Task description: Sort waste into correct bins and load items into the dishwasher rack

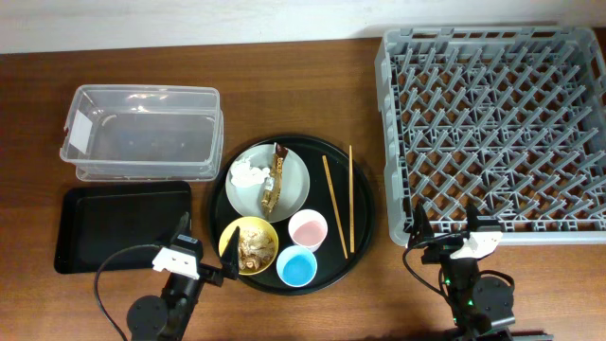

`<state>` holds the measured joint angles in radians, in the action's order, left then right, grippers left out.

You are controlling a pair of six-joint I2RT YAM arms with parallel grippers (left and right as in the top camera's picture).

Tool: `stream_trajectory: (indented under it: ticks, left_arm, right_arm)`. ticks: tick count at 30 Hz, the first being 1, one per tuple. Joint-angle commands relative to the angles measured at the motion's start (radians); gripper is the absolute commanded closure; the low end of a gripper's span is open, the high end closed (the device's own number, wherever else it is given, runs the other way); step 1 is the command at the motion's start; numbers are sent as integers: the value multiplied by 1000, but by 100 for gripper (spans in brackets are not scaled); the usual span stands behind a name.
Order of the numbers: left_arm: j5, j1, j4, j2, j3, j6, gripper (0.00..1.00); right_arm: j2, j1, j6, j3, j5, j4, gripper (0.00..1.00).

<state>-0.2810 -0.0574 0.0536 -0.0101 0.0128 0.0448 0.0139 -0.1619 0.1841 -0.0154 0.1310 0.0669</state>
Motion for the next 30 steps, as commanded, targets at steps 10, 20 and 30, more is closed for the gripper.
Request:
stream_trajectory:
  ticks: [10,20,30]
  left_arm:
    - [-8,6,3,4,-3,-13,1]
    - [-53,6,-1,4,-3,-12,1]
    - [-274,6,475,-337,728,44,1]
  right_arm:
    - [-8,5,7,10,5,0,2]
    - [-7,5,8,10,-82,8,1]
    - [434,5,55,-893,-470,721,2]
